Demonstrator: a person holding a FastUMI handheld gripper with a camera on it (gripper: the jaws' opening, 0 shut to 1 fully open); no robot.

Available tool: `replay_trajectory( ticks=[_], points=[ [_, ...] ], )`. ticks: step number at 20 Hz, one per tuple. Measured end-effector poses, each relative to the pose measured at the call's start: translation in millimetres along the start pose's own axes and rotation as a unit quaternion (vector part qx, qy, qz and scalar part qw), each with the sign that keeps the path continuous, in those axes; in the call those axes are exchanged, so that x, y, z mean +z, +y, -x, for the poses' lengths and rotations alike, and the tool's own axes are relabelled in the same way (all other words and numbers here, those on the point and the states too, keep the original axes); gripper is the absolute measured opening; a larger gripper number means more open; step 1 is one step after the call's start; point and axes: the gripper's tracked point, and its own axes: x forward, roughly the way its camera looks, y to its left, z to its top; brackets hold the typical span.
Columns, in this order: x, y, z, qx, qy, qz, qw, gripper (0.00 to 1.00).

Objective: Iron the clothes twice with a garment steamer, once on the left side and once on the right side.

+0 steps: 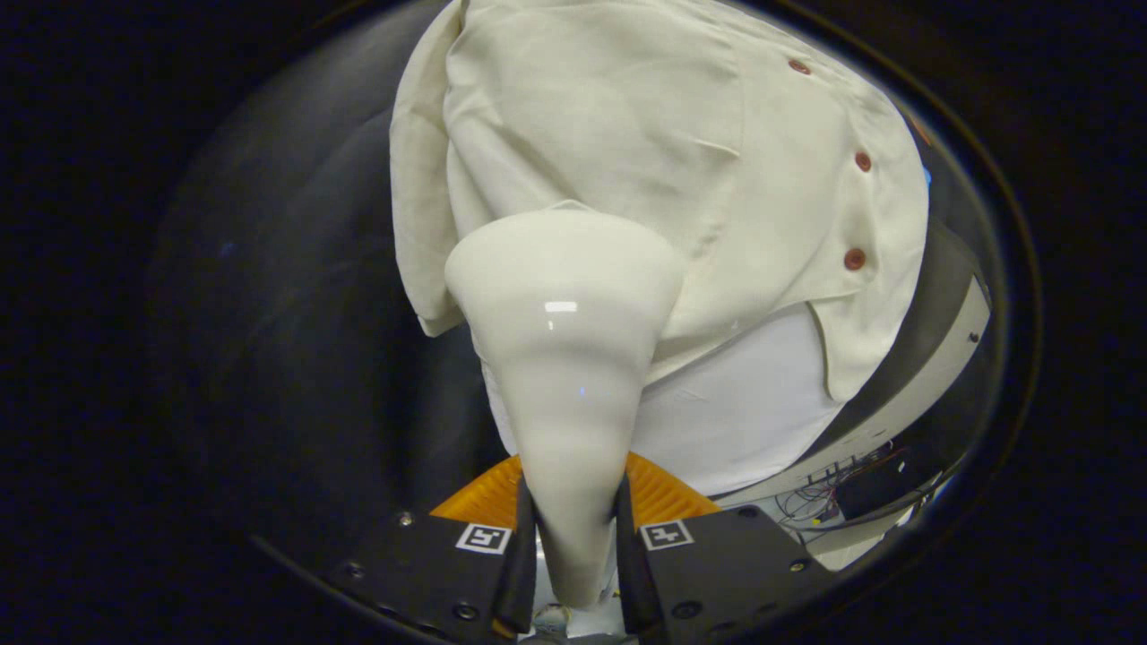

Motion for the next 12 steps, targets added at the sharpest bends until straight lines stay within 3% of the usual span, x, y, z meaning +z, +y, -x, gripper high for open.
replay_trajectory(
  ticks=[9,12],
  points=[
    [56.8,-26.7,123.3,0.025,-0.090,0.025,0.995,0.38],
    [83.0,-45.9,171.7,0.032,-0.126,0.005,0.992,0.38]
  ],
)
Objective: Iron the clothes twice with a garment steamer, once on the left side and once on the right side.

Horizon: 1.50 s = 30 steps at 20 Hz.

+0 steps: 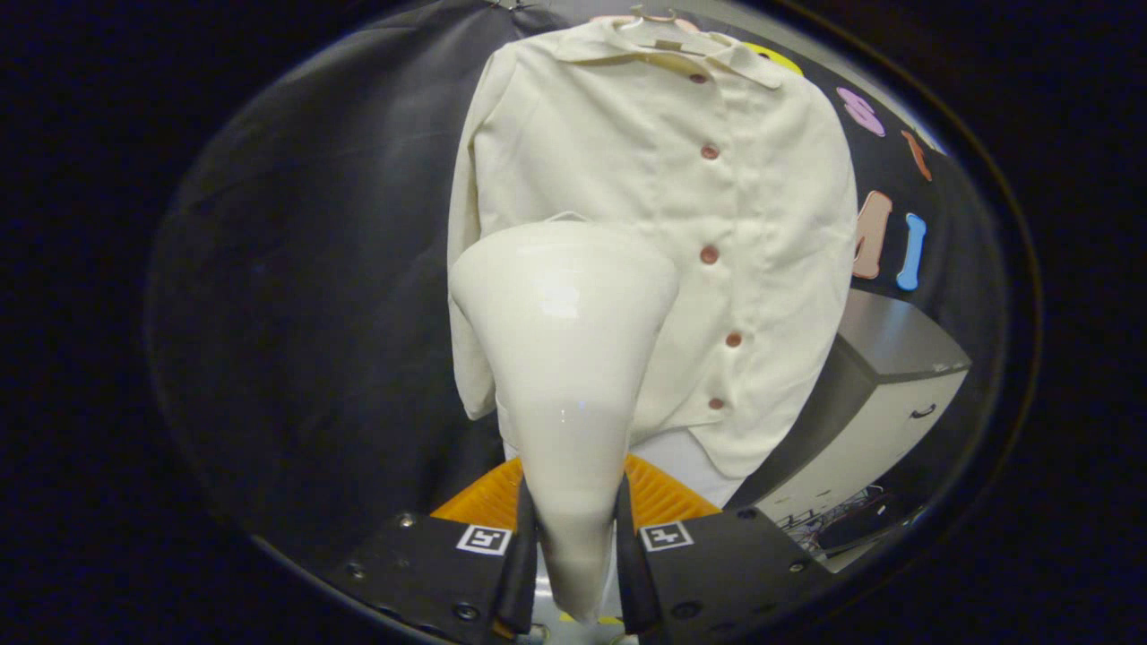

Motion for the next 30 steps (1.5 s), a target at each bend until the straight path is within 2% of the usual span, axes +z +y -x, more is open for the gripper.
replay_trajectory(
  ticks=[3,7,11,19,23,27,30],
  points=[
    [43.2,-23.7,33.0,-0.006,-0.040,-0.020,0.999,0.37],
    [94.9,-54.9,49.0,-0.016,-0.074,-0.034,0.997,0.37],
    [140.4,-78.6,47.0,-0.006,-0.095,-0.047,0.994,0.37],
    [223.8,-136.4,35.6,-0.027,-0.126,-0.056,0.990,0.37],
    [241.8,-160.5,28.7,-0.039,-0.127,-0.060,0.989,0.37],
    [240.4,-165.9,24.1,-0.024,-0.126,-0.055,0.990,0.37],
    [233.7,-169.1,19.4,-0.027,-0.132,-0.047,0.990,0.37]
  ],
)
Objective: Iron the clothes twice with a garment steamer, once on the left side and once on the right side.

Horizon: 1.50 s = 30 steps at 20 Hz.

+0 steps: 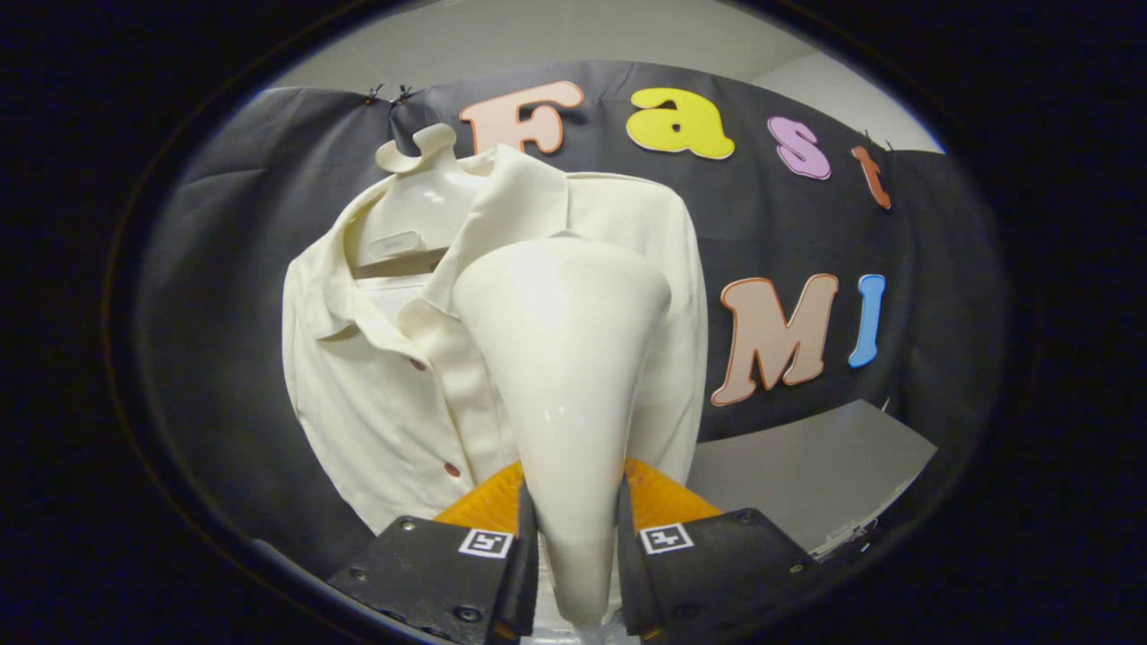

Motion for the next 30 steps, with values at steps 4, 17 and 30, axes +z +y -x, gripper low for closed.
replay_trajectory(
  ticks=[4,17,30],
  points=[
    [-25.0,-5.8,-10.0,0.004,0.015,0.000,1.000,0.37],
    [-148.0,-23.8,-36.0,-0.001,0.096,0.014,0.995,0.37],
    [-256.1,-32.4,-54.0,-0.003,0.185,0.038,0.982,0.38]
  ],
)
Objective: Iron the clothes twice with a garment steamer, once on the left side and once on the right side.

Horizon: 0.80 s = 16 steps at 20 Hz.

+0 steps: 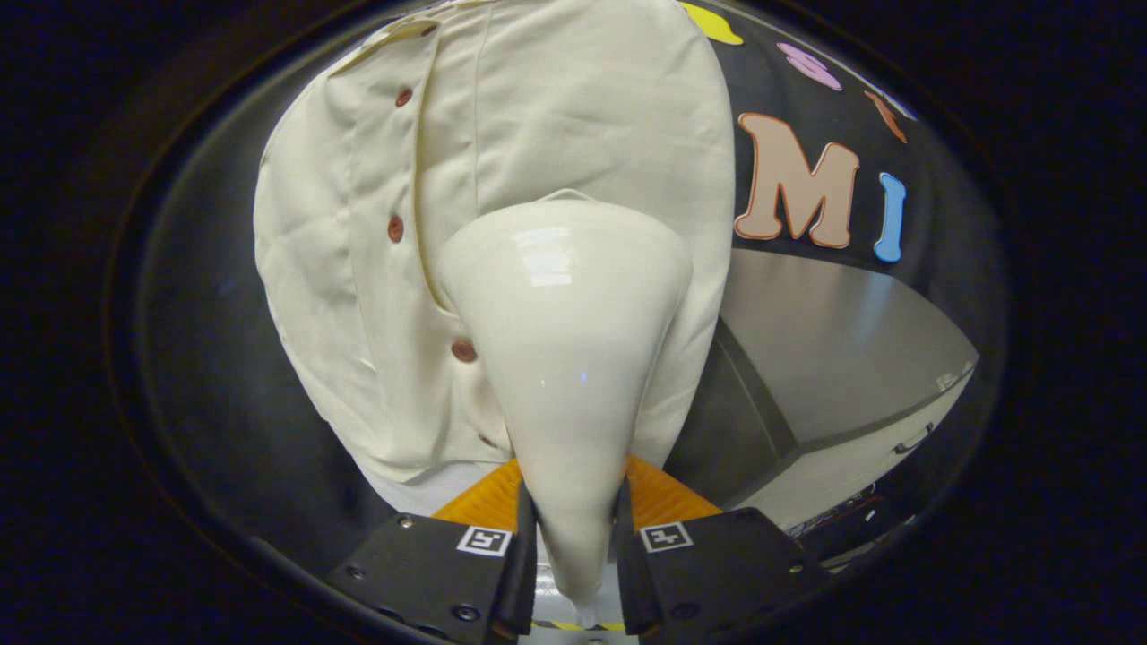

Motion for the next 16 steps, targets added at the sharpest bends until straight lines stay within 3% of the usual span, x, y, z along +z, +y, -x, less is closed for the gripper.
replay_trajectory(
  ticks=[16],
  points=[
    [-102.7,-7.3,-55.2,-0.009,0.064,0.005,0.998,0.38]
  ],
)
